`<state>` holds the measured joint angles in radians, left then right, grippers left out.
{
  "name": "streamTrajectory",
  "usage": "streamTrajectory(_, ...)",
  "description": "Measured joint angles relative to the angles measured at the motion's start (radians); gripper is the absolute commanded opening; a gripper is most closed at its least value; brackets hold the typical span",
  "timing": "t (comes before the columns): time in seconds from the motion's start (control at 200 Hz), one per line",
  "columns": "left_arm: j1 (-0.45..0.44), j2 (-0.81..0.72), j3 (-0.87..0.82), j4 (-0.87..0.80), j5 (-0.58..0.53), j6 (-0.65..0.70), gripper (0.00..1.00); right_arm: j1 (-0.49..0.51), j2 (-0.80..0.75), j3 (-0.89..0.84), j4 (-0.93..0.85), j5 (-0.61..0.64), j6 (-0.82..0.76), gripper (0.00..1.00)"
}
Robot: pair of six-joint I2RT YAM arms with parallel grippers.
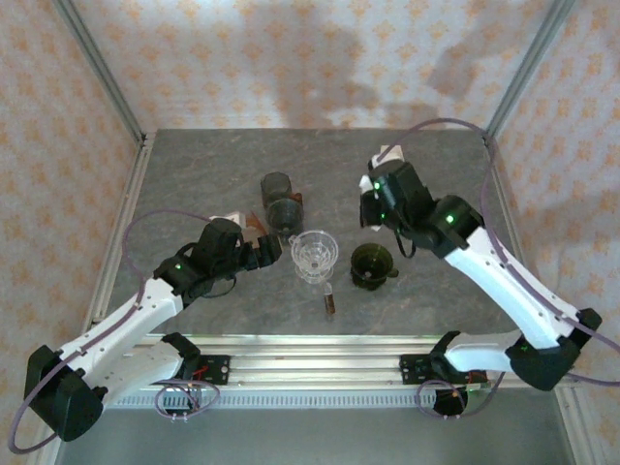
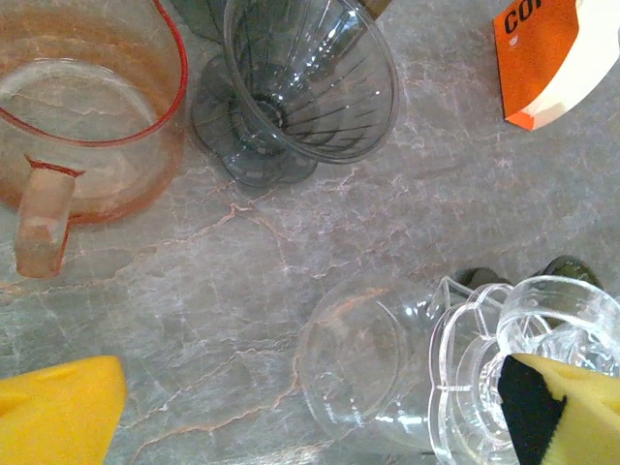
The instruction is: Place the coffee filter in the dripper
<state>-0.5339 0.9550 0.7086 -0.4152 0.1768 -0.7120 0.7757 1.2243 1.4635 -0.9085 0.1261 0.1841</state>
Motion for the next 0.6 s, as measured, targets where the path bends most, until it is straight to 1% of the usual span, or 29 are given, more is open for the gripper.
streamTrajectory(0.115,0.000,-0.007,0.013,-0.010,0.002,0.008,1.00,0.121,-0.032,0.007,-0.085,-0.024,0.048,0.00)
streamTrajectory(0.29,0.000,-0.010,0.029,-0.015,0.014,0.014,1.00,0.232,0.015,0.080,-0.198,-0.072,0.123,0.00)
streamTrajectory(0.375,0.000,-0.010,0.031,-0.015,0.029,0.015,1.00,0.250,0.063,0.127,-0.237,-0.091,0.151,0.00)
streamTrajectory(0.601,0.000,0.002,0.031,-0.014,0.058,0.017,1.00,0.251,0.205,0.247,-0.333,-0.133,0.191,0.00)
